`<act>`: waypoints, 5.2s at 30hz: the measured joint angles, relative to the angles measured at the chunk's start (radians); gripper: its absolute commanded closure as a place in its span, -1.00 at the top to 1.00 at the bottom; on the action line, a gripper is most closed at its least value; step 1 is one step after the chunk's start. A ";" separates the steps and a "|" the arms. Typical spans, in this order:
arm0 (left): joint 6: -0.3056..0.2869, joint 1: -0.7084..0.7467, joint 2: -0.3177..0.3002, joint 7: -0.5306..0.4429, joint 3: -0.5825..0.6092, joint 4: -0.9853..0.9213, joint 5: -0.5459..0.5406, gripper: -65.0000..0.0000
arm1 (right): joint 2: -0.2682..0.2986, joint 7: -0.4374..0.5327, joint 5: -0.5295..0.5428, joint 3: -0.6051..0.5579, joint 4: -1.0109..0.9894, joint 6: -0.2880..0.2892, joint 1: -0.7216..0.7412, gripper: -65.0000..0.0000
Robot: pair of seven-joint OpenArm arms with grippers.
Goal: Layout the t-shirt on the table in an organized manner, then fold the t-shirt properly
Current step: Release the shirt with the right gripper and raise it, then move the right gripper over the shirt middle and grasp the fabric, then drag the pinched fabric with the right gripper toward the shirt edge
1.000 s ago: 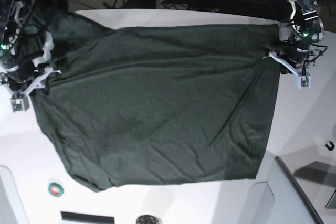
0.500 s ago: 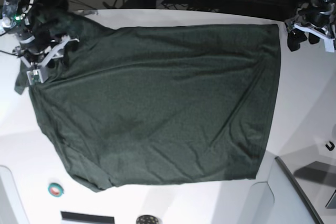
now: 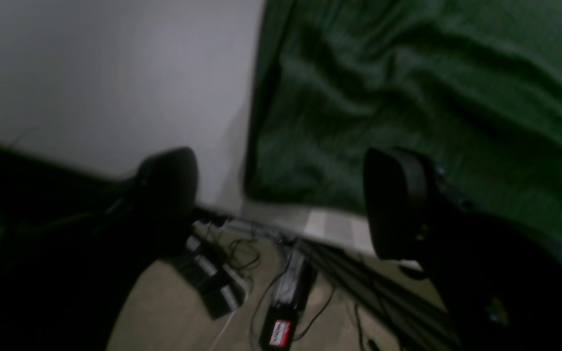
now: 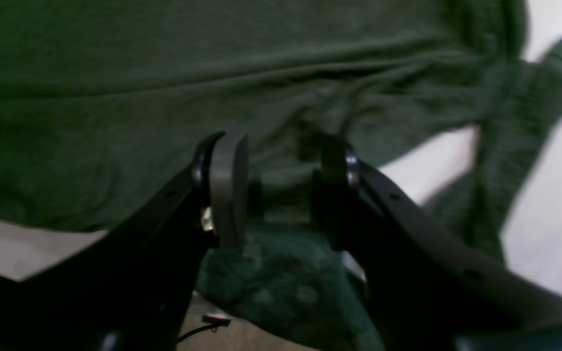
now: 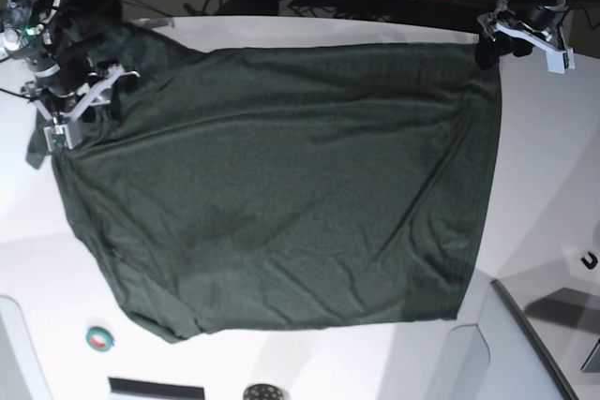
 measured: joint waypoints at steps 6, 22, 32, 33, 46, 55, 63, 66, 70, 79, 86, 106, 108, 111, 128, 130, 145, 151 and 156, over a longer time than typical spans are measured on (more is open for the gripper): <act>0.000 -0.034 -0.002 -0.007 0.000 -0.066 0.002 0.55 | -0.005 0.000 0.003 0.050 0.000 0.000 0.004 -0.27; -0.012 -0.069 -0.008 -0.058 0.097 -0.125 -0.031 -0.01 | 0.041 -0.002 0.253 0.206 -0.202 0.013 0.030 0.12; -0.007 -0.065 -0.010 -0.028 0.097 -0.124 -0.013 -1.00 | 0.088 0.006 0.308 0.212 -0.364 0.075 0.106 0.50; -0.007 -0.065 -0.010 -0.027 0.097 -0.124 -0.013 -1.00 | 0.088 0.007 0.307 0.216 -0.362 0.075 0.108 0.50; -0.007 -0.063 -0.024 -0.017 0.097 -0.124 -0.009 -1.00 | 0.179 0.005 -0.140 0.320 -0.465 0.081 0.243 0.52; -0.007 -0.064 -0.024 -0.021 0.098 -0.124 -0.016 -0.57 | 0.187 0.030 -0.187 0.264 -0.535 0.082 0.243 0.41; -0.007 -0.063 -0.032 -0.021 0.100 -0.124 -0.015 -0.57 | 0.183 0.021 -0.185 0.264 -0.540 0.082 0.246 -0.09; -0.007 -0.064 -0.037 -0.020 0.100 -0.124 -0.011 -0.58 | 0.182 0.035 -0.180 0.265 -0.554 0.085 0.249 -0.56; -0.007 -0.063 -0.037 -0.020 0.100 -0.124 -0.009 -0.58 | 0.181 0.021 -0.188 0.265 -0.535 0.089 0.247 -0.99; -0.007 -0.064 -0.037 -0.020 0.099 -0.124 -0.008 -0.58 | 0.085 0.000 -0.207 0.293 -0.242 0.090 0.166 -1.00; -0.007 -0.068 -0.037 -0.018 0.100 -0.124 -0.008 -0.58 | -0.011 0.005 -0.205 0.145 0.063 0.095 0.060 -1.00; -0.007 -0.069 -0.037 -0.018 0.101 -0.124 -0.008 -0.58 | -0.063 -0.008 -0.210 -0.481 0.192 0.096 0.237 -1.00; -0.007 -0.069 -0.037 -0.018 0.103 -0.124 -0.008 -0.58 | -0.063 -0.009 -0.210 -0.520 0.173 0.096 0.269 -1.00; -0.007 -0.069 -0.037 -0.019 0.103 -0.124 -0.008 -0.58 | -0.063 -0.005 -0.204 -0.570 0.127 0.096 0.327 -1.00; -0.007 -0.063 -0.037 -0.021 0.103 -0.124 -0.009 -0.58 | -0.147 0.022 -0.097 -0.599 -0.151 0.093 0.519 -1.00; -0.007 -0.063 -0.038 -0.021 0.103 -0.124 -0.009 -0.58 | -0.146 0.063 -0.098 -0.595 -0.167 0.093 0.529 -1.00; -0.019 -0.069 -0.034 -0.041 0.100 -0.117 0.082 -0.58 | -0.146 0.212 -0.096 -0.600 -0.321 -0.011 0.599 -0.96; -0.007 -0.063 -0.020 -0.032 0.100 -0.082 0.105 -0.58 | -0.155 0.211 -0.010 -0.602 -0.422 -0.019 0.603 0.18; -0.007 -0.066 -0.020 -0.029 0.100 -0.082 0.108 -0.58 | -0.126 0.213 0.004 -0.600 -0.297 -0.019 0.562 0.12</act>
